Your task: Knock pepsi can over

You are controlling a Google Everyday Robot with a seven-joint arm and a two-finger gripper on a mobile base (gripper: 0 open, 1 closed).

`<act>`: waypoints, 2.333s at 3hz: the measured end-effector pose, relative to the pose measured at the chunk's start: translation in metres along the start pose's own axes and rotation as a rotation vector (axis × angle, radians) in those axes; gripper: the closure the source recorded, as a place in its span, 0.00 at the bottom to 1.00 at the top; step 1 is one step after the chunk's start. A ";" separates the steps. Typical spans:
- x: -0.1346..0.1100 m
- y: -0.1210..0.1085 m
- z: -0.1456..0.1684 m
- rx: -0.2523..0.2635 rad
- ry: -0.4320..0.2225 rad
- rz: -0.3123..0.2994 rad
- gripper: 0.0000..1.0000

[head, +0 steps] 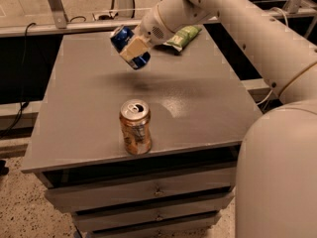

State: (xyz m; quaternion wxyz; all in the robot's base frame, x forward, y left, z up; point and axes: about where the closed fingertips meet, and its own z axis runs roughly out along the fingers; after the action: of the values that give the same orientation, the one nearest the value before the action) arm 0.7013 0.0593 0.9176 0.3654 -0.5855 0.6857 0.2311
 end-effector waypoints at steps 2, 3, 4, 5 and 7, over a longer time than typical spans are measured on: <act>0.016 0.013 0.024 -0.128 0.102 -0.042 0.35; 0.018 0.018 0.035 -0.164 0.117 -0.056 0.12; 0.018 0.021 0.045 -0.188 0.120 -0.067 0.00; 0.018 0.021 0.045 -0.189 0.120 -0.067 0.00; 0.016 0.022 0.033 -0.154 0.066 -0.060 0.00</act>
Offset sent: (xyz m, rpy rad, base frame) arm -0.0106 0.0129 -0.0366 -0.1526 0.0962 0.1668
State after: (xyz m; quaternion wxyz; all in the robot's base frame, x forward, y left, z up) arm 0.6866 0.0781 0.8825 0.3036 -0.6395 0.6596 0.2526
